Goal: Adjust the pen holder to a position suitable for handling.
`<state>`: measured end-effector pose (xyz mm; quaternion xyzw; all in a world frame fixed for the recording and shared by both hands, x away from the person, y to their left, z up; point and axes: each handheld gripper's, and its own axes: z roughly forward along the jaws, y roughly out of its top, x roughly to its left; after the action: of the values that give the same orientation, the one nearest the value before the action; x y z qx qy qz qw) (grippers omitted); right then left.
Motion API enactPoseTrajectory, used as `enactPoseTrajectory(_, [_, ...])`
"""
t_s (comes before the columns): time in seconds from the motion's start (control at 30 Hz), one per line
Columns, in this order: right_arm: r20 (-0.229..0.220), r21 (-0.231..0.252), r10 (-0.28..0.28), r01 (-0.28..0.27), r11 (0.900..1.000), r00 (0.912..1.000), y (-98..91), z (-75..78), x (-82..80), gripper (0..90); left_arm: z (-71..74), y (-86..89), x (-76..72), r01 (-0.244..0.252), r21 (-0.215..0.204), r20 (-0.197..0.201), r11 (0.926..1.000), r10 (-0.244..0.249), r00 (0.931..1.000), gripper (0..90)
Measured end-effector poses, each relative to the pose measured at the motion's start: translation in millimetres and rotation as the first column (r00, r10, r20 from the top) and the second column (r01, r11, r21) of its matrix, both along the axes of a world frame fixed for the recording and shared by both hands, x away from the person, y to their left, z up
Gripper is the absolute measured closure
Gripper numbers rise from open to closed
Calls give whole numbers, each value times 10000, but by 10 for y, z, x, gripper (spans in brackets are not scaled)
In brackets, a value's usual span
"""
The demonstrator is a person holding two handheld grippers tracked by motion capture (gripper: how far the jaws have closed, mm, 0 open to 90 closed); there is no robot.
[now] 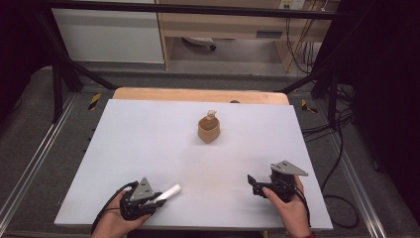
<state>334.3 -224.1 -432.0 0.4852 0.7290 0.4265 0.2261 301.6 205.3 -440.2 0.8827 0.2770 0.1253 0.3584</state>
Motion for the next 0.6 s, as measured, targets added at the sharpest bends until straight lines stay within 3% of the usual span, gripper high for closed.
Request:
enactPoseTrajectory(0.17, [171, -151, 95, -93, 9998, 9998, 36, 0, 17, 31, 136, 2, 132, -22, -308, 245, 9995, 30, 9997, 712])
enactPoseTrajectory(0.37, [738, -729, 406, -352, 9967, 9965, 163, 19, 107, 31, 216, -123, 397, 253, -165, 168, 9995, -251, 9995, 713])
enactPoseTrajectory(0.6, [1451, -1464, 1134, -920, 9849, 9829, 375, 74, 181, 32, 307, -284, 673, 653, -57, -6, 9978, -653, 9979, 712])
